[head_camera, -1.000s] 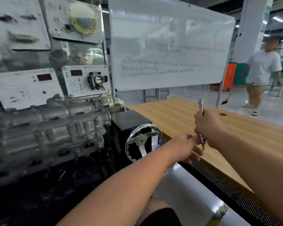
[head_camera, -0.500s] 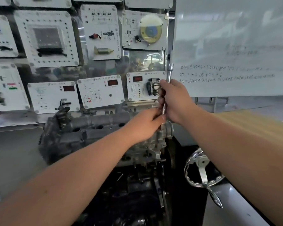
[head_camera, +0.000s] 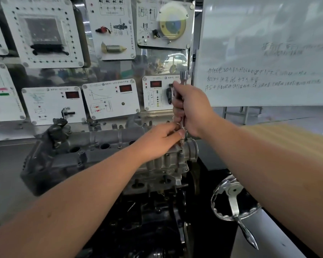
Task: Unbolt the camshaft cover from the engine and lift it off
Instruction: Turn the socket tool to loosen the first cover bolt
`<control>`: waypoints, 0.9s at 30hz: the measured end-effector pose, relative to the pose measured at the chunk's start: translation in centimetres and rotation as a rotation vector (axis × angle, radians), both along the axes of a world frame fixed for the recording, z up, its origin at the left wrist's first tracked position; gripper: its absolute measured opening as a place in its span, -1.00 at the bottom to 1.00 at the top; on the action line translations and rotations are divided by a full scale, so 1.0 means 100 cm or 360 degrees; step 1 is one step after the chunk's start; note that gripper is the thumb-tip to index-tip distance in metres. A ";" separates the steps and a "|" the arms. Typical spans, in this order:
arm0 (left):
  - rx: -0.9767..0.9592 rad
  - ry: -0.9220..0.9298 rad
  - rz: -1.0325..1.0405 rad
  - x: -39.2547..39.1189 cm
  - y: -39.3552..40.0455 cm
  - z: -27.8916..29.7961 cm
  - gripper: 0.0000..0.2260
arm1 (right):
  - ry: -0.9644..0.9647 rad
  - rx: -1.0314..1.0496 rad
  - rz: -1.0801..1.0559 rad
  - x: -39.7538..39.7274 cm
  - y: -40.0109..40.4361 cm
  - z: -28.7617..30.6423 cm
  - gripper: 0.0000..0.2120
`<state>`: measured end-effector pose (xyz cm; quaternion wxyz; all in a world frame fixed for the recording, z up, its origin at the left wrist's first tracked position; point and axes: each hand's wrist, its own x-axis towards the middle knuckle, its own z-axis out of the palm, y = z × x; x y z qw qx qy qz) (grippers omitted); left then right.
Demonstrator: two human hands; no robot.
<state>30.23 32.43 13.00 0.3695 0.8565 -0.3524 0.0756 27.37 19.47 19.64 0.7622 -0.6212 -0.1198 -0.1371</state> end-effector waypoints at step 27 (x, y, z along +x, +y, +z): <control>-0.0012 0.0008 -0.0100 0.007 0.001 -0.006 -0.70 | -0.0043 0.0045 0.0152 0.008 -0.006 -0.010 -0.55</control>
